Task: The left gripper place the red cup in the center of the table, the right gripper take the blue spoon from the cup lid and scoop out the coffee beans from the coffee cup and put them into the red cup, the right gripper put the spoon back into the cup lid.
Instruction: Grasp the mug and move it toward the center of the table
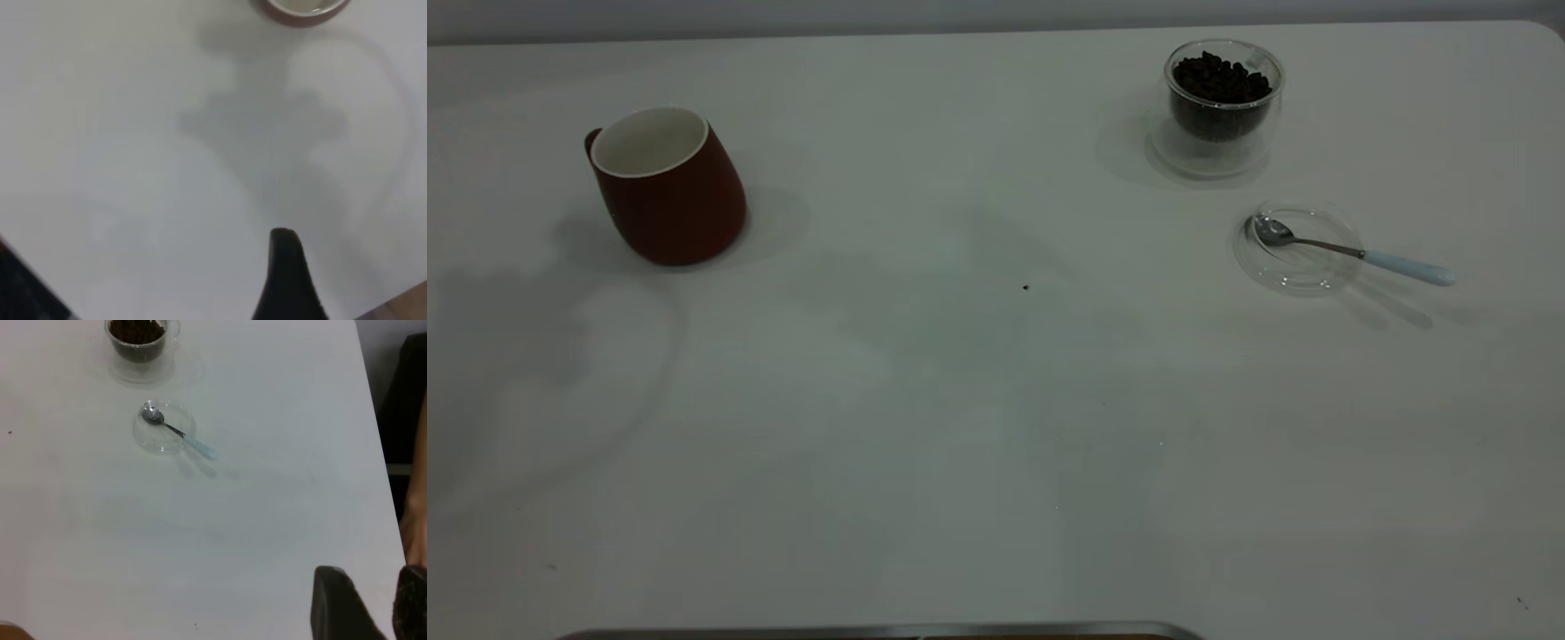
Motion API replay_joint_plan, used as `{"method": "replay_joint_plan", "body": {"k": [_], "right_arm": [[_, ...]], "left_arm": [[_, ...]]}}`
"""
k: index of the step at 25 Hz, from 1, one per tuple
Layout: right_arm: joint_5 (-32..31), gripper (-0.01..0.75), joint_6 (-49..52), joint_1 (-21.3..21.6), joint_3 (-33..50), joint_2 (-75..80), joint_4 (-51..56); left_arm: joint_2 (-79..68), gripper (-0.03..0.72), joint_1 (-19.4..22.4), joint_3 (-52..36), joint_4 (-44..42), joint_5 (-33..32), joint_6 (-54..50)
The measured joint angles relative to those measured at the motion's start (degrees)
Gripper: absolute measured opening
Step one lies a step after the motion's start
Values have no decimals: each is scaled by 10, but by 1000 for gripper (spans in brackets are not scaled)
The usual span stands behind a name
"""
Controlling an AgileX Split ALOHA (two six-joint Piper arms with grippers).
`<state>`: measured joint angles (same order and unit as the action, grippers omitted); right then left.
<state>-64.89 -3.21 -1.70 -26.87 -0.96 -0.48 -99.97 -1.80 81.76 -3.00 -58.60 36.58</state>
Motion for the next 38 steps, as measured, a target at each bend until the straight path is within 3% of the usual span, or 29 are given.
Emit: {"method": "replay_joint_plan", "body": {"k": [6, 10, 16, 22, 26, 38], "right_arm": [[0, 243, 0, 0, 0, 0, 0], [0, 243, 0, 0, 0, 0, 0], [0, 243, 0, 0, 0, 0, 0], [0, 243, 0, 0, 0, 0, 0], [0, 243, 0, 0, 0, 0, 0], [0, 243, 0, 0, 0, 0, 0]], "left_arm": [[-163, 587, -2, 141, 4, -34, 81], [-220, 587, -8, 182, -7, -33, 167], [-293, 587, -10, 185, -51, -7, 275], [-327, 587, -12, 185, -77, 101, 297], [-343, 587, -20, 186, -78, 140, 300], [-393, 587, -29, 187, -87, 164, 378]]}}
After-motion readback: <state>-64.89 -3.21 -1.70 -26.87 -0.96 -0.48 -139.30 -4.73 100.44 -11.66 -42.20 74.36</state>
